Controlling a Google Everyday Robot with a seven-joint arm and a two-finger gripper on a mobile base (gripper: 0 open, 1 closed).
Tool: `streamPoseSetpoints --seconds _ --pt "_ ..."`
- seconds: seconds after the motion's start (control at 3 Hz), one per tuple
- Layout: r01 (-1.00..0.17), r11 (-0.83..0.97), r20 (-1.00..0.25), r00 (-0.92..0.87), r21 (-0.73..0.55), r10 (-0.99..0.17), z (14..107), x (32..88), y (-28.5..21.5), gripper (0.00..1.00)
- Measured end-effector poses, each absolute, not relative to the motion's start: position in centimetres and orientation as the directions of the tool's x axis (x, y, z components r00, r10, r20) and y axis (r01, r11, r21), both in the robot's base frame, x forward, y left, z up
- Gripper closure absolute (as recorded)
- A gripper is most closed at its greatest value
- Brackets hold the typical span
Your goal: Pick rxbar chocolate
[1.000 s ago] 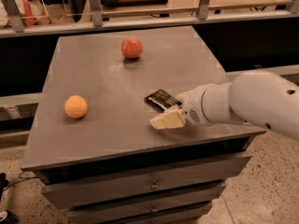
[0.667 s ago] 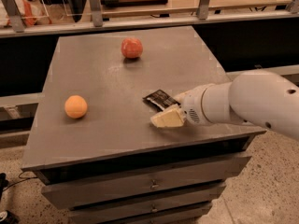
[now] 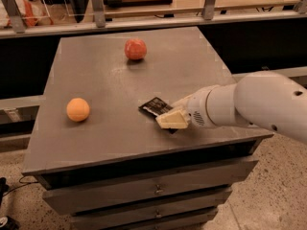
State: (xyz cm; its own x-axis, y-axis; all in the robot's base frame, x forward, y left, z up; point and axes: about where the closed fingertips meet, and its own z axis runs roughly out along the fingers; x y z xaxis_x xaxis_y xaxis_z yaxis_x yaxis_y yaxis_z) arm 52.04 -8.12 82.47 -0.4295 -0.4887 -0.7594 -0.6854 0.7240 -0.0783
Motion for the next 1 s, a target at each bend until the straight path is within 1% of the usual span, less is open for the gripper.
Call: streamPoseSetpoints --seconds 0.33,1.0 --pt "-0.699 0.711 -0.798 -0.388 -0.071 -0.461 84.4 52.2 -7.4 1.00" --pt "-0.747 0.660 -0.915 -0.212 -0.076 -0.345 92.0 54.3 -5.5 1.00"
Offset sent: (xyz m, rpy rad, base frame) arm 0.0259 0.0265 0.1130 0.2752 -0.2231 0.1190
